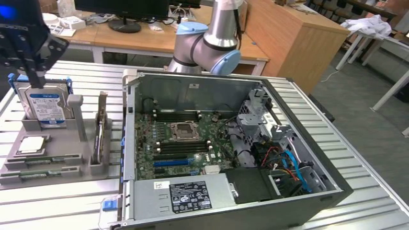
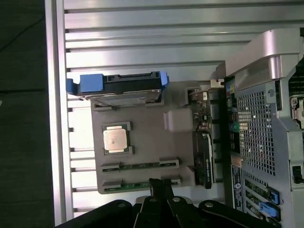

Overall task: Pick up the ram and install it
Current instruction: 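Reach for the ram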

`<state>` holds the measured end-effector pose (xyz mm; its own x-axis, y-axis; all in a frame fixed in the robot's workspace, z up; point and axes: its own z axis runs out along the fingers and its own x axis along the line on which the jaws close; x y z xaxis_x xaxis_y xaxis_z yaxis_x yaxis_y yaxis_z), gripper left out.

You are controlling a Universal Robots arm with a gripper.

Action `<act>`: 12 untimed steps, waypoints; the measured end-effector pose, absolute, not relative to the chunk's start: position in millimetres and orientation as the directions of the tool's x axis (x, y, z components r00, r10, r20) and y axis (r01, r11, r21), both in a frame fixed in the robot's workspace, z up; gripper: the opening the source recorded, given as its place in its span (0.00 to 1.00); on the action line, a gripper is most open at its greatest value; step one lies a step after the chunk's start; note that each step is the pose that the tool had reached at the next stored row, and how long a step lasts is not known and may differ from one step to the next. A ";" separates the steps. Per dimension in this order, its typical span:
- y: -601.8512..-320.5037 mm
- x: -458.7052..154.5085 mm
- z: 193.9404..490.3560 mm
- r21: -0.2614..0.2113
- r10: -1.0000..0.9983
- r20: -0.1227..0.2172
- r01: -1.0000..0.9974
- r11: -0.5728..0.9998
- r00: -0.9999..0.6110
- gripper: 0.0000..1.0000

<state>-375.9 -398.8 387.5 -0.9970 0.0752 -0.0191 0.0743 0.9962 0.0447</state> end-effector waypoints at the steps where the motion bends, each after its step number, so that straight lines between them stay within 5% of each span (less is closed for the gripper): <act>1: -398.8 -379.2 387.3 0.045 0.075 -0.019 0.074 0.996 -0.997 0.11; 12: -398.7 -391.4 387.0 0.045 0.076 -0.019 0.075 0.996 -0.997 0.11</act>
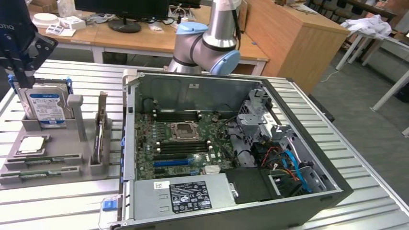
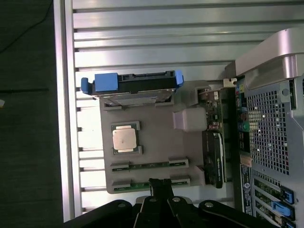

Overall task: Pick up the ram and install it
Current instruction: 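Reach for the ram, then pick up the ram and move it above insertion slot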

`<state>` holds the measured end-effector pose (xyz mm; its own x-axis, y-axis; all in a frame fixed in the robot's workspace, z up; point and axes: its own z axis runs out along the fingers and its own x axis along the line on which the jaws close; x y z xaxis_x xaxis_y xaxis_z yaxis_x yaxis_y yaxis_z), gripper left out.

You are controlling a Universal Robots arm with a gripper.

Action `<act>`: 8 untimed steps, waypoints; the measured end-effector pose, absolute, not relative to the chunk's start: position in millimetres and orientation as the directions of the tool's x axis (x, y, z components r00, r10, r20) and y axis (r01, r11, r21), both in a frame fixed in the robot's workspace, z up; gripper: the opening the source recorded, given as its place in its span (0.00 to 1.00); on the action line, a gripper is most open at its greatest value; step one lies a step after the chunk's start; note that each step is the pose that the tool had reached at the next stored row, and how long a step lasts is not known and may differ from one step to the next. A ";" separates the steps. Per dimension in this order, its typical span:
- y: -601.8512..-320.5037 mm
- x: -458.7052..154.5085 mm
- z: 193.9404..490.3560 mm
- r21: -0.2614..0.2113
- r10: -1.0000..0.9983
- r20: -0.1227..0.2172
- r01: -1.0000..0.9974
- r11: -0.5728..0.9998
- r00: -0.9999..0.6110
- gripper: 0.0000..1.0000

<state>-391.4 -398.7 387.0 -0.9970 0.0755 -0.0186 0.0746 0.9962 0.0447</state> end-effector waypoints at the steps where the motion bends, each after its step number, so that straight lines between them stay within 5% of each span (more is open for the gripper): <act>1: -398.8 -392.7 387.0 0.045 0.075 -0.019 0.074 0.996 -0.997 0.11; 8: -398.8 -393.6 386.9 0.045 0.075 -0.019 0.074 0.996 -0.997 0.11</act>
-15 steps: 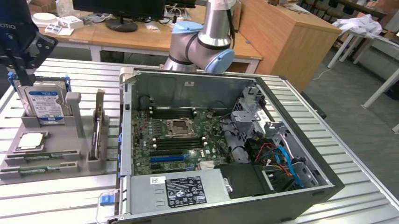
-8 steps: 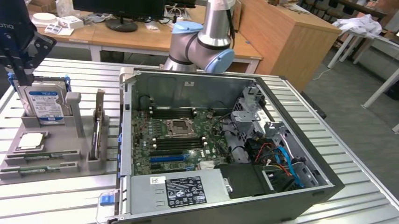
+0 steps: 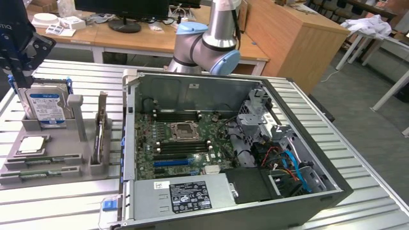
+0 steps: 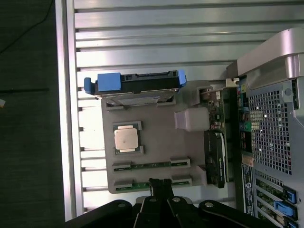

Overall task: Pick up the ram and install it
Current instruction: 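Pick up the ram and move it above insertion slot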

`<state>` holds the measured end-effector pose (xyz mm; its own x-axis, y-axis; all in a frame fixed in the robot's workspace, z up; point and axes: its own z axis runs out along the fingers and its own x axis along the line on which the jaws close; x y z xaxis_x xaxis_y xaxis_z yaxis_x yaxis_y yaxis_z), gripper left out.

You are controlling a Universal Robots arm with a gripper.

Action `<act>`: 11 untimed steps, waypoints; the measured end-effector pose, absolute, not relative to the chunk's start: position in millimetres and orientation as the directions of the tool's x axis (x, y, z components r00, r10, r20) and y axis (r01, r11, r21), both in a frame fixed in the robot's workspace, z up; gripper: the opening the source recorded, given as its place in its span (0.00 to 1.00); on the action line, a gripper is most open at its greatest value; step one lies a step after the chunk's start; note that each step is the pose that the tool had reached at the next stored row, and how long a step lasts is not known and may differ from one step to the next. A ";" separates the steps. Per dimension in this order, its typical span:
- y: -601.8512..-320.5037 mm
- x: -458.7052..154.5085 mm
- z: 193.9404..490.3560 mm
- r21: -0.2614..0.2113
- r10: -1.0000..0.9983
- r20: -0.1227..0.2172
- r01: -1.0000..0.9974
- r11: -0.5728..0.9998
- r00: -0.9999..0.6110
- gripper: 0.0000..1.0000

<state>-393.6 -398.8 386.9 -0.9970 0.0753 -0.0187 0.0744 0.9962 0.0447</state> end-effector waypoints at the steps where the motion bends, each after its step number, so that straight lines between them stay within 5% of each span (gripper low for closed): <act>1: -398.8 -393.6 387.0 0.045 0.075 -0.019 0.074 0.996 -0.997 0.11; 11: -398.8 -393.6 387.0 0.045 0.056 -0.019 0.056 0.997 -0.998 0.11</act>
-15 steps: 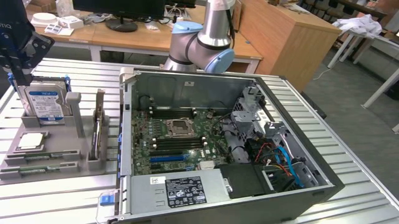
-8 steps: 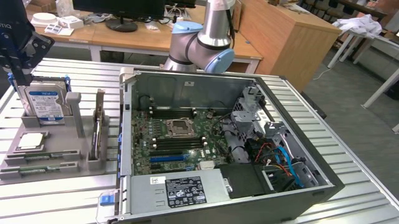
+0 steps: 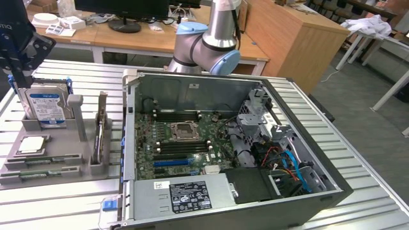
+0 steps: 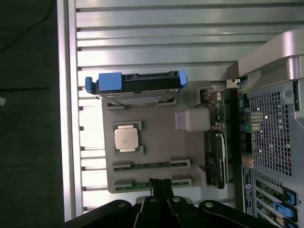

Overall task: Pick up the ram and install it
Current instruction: 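Pick up the ram and move it above insertion slot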

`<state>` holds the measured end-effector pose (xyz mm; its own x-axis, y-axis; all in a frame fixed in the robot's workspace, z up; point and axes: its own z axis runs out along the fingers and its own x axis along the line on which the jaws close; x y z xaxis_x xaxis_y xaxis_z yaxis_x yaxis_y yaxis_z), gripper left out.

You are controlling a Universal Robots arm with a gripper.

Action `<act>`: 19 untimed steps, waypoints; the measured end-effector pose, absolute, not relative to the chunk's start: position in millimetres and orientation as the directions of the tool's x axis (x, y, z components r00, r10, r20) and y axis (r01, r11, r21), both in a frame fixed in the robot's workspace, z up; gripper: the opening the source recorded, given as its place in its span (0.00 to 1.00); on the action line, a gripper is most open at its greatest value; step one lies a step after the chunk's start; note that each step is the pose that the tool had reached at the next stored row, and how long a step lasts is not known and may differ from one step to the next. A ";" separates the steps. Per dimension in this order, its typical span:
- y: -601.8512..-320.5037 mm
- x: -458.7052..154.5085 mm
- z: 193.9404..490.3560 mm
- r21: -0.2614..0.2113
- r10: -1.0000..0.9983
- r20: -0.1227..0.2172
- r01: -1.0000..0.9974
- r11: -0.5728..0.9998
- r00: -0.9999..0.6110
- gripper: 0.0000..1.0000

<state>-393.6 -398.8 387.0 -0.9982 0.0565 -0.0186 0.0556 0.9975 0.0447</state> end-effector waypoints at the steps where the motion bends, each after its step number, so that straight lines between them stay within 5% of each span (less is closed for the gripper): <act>1: -398.8 -393.6 387.0 0.045 0.048 -0.019 0.048 0.998 -0.999 0.11; 19: -398.8 -393.6 386.6 0.044 -0.212 -0.019 -0.212 0.976 -0.977 0.11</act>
<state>-393.6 -398.8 386.6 -0.9772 -0.2117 -0.0186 -0.2124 0.9762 0.0442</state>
